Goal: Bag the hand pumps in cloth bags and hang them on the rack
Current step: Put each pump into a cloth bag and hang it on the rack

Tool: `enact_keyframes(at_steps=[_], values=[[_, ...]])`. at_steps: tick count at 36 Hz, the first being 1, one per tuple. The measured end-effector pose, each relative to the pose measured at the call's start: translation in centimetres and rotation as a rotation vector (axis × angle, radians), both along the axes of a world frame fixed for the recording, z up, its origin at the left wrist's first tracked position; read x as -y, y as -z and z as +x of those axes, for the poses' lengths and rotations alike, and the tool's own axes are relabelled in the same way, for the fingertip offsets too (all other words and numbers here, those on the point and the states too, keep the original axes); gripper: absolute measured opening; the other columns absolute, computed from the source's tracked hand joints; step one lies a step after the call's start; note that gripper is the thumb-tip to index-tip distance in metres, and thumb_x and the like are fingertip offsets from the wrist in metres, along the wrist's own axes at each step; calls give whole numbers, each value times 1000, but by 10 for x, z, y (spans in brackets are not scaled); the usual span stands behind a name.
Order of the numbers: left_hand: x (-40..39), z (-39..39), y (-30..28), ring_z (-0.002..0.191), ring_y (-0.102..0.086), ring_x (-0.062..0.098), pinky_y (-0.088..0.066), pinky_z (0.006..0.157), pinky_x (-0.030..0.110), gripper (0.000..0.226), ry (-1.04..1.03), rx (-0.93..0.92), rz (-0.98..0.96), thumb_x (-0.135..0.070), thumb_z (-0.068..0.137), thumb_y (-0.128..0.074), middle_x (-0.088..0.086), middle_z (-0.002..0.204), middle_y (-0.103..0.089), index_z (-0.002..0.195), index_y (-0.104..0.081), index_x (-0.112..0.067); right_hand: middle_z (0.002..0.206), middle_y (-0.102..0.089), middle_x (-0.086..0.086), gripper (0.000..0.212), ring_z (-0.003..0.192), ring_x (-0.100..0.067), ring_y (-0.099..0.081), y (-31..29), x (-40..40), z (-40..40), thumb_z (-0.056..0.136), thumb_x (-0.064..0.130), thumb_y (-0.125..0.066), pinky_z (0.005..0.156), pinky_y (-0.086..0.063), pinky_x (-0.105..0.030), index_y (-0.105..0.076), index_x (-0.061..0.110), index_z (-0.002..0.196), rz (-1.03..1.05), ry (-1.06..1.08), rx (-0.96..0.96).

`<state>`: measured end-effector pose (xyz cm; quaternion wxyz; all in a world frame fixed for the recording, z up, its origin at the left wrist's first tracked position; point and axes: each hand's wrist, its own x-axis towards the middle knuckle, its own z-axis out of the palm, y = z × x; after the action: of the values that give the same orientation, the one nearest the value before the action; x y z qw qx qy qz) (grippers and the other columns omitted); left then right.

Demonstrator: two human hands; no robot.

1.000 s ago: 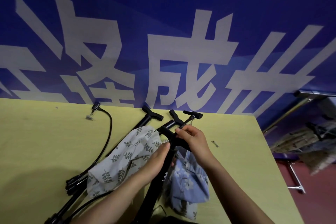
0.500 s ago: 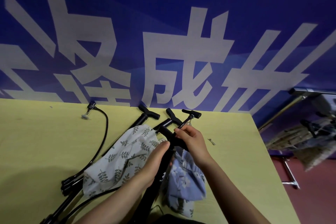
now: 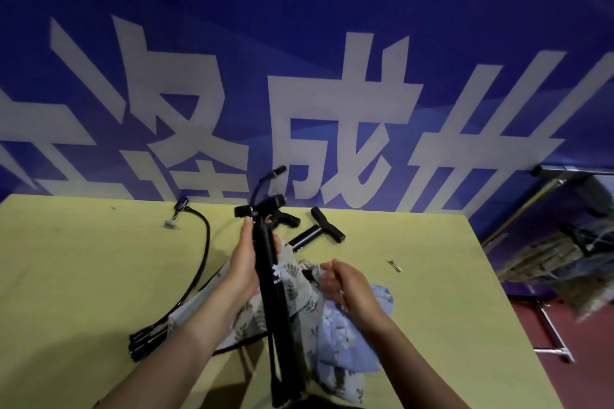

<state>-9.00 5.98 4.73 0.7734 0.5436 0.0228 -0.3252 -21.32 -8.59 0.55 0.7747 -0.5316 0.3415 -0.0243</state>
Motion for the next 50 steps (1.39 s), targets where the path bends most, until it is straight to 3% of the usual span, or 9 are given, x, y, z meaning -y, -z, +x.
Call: enact_keyframes(at_steps=[5,10,15,19,24,28,32,38,50], values=[[-7,22,-37,66,-57,18,-47,68,31,51,-159,58,-68,-56,98,-31,5,75,-59,97,-61,-15,52,-40,7,32,42,-6,-33,14,-7,-16,98,21,-44,40,-23,-17,-48,18,66,-7,-170,-182],[-8,18,-54,68,-57,17,-47,71,32,51,-185,128,-92,-55,98,-31,6,77,-60,101,-62,-15,53,-50,-4,38,43,-15,-45,16,-8,-36,99,26,-45,44,-34,-20,-54,7,67,-242,-215,-324],[-9,1,-60,70,-58,17,-47,72,32,51,-210,145,-107,-55,98,-30,3,77,-61,97,-64,-18,76,-73,-15,76,63,-25,-67,20,-5,-48,96,60,-34,58,-55,-27,-73,-4,87,-151,-417,-485],[-10,-15,-61,72,-57,16,-46,74,32,49,-225,169,-151,-53,99,-29,3,79,-60,103,-63,-19,93,-73,-20,81,75,-27,-71,22,-9,-54,92,68,-31,63,-56,-31,-63,-2,114,-34,-434,-498],[-12,-25,-65,73,-55,16,-44,72,31,48,-238,213,-190,-51,100,-27,1,79,-58,105,-64,-21,108,-63,-26,58,98,-38,-65,22,-21,-53,100,43,-44,80,-55,-37,-34,11,146,83,-295,-395],[-21,-27,-70,71,-55,16,-44,70,31,49,-294,239,-198,-53,99,-28,1,78,-59,107,-64,-21,114,-55,-44,35,110,-56,-52,18,-35,-58,101,14,-47,101,-43,-54,-52,-9,127,291,-37,-222],[-33,-29,-75,66,-55,17,-45,65,29,50,-355,252,-204,-53,100,-27,2,75,-59,108,-62,-18,69,-61,-20,25,69,-33,-55,18,-37,-59,98,2,-45,71,-46,-40,-61,-7,81,339,55,-136],[-48,-41,-65,65,-55,18,-45,69,31,51,-357,209,-54,-53,100,-26,3,73,-58,100,-63,-17,81,-64,-17,15,70,-27,-64,14,-54,-57,100,10,-46,65,-50,-33,-56,1,94,100,-171,-86],[-60,-68,-30,86,-58,14,-46,78,29,41,-269,113,76,-52,95,-44,0,92,-63,106,-65,-19,121,-64,9,50,114,-3,-56,-9,-100,-60,96,63,-29,101,-41,-29,-61,32,120,-273,-656,-5]])
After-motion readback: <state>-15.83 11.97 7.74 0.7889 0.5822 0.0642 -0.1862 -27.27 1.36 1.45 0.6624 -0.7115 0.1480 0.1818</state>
